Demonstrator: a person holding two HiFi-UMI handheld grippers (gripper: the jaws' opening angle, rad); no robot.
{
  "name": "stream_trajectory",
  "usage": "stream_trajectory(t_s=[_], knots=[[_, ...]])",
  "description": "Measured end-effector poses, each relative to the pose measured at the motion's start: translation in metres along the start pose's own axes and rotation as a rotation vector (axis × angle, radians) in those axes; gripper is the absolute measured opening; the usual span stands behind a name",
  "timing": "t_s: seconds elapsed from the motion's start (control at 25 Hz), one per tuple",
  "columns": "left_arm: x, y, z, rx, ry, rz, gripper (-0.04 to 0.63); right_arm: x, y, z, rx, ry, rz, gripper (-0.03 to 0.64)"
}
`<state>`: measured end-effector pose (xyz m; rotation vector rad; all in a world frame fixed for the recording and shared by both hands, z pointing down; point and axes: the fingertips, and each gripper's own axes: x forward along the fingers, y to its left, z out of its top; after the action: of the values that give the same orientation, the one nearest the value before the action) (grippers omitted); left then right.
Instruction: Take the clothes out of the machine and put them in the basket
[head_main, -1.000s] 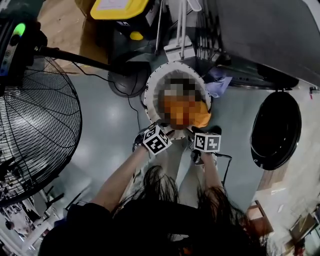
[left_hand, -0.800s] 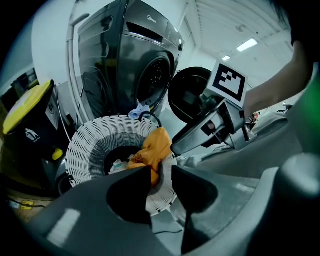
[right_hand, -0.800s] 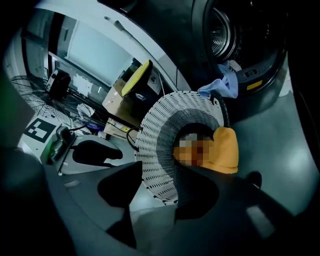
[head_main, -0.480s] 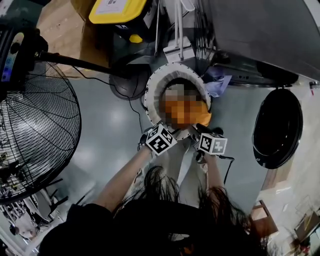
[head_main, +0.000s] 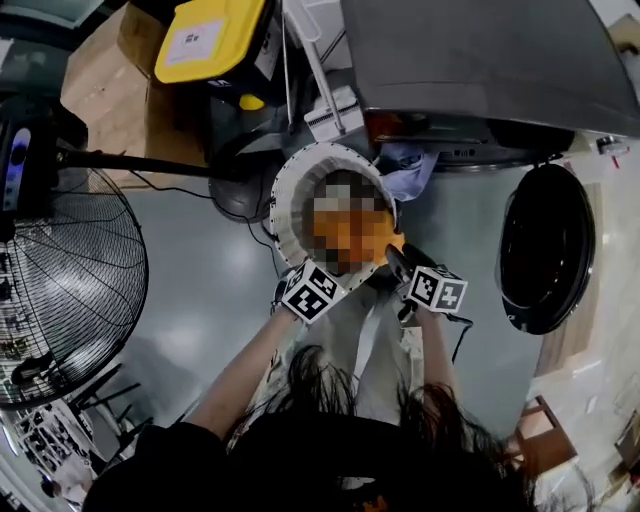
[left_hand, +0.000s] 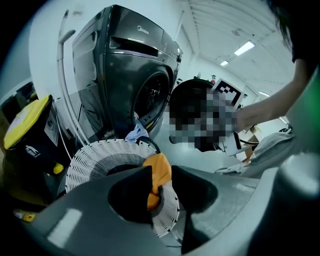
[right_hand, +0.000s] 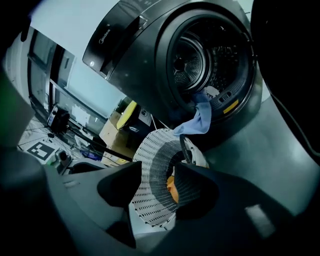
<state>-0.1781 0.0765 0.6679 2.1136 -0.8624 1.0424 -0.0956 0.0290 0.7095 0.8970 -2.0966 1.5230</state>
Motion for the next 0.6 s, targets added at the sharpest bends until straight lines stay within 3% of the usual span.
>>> stream_trajectory(t_s=[0.44, 0.6], knots=[[0.027, -0.01, 0.071, 0.041, -0.006, 0.051, 0.124, -0.013, -0.052, 0.062, 0.09, -0.09, 0.034, 0.23], [0.034, -0.001, 0.094, 0.018, -0.023, 0.093, 0.12, -0.012, -0.068, 0.084, 0.119, -0.121, 0.044, 0.233]])
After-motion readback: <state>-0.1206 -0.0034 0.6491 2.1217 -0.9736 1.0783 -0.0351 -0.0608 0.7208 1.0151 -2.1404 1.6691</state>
